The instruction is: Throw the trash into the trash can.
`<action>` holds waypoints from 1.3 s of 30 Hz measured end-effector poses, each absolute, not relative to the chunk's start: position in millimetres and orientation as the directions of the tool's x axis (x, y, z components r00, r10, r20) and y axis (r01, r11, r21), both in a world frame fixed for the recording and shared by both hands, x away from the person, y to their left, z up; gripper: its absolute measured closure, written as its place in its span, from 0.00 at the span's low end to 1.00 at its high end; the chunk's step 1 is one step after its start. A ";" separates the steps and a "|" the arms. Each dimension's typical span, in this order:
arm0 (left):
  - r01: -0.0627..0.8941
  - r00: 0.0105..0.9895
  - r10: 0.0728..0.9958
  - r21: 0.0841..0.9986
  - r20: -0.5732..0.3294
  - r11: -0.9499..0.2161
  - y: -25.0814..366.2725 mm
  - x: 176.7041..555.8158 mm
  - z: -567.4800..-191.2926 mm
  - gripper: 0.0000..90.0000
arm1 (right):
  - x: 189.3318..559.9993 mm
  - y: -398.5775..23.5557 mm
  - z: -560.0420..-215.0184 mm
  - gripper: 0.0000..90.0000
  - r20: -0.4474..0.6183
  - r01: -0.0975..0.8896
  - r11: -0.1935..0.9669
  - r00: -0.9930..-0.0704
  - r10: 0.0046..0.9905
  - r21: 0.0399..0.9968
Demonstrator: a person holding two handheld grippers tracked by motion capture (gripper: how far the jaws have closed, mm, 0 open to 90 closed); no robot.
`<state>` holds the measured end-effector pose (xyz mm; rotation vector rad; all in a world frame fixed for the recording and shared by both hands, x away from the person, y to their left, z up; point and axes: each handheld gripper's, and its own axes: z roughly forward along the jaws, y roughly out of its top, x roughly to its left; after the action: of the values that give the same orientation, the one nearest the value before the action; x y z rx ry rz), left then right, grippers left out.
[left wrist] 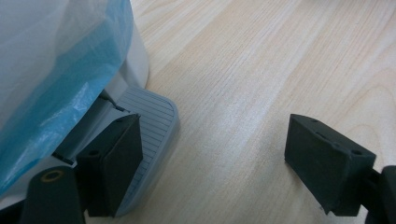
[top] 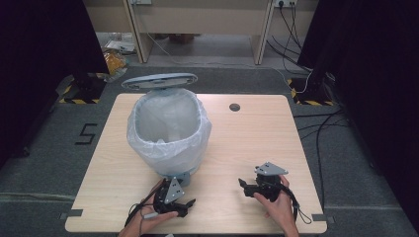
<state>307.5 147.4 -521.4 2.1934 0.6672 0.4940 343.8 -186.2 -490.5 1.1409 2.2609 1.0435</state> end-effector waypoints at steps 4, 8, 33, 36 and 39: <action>0.301 0.786 0.604 0.771 0.132 -0.561 147.3 307.5 -521.5 0.20 | 342.3 -186.4 -499.6 0.23 -0.056 0.517 0.423 -0.583 0.810 0.744; 0.300 0.784 0.606 0.773 0.133 -0.559 147.1 307.4 -521.8 0.21 | 339.8 -186.9 -505.1 0.23 -0.044 0.537 0.420 -0.577 0.816 0.732; 0.300 0.786 0.604 0.771 0.134 -0.561 147.2 307.1 -521.6 0.21 | 334.2 -184.8 -517.5 0.16 -0.006 0.562 0.410 -0.584 0.812 0.718; 0.300 0.786 0.604 0.770 0.135 -0.563 147.3 307.1 -521.5 0.20 | 334.4 -184.8 -517.5 0.15 -0.007 0.562 0.412 -0.585 0.811 0.717; 0.301 0.784 0.605 0.771 0.135 -0.562 147.8 306.8 -521.6 0.20 | 334.5 -184.7 -517.5 0.15 -0.007 0.563 0.413 -0.586 0.811 0.716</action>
<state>306.8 147.8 -521.6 2.1925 0.6693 0.4999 334.5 -184.7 -517.5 1.1818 2.3202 0.9740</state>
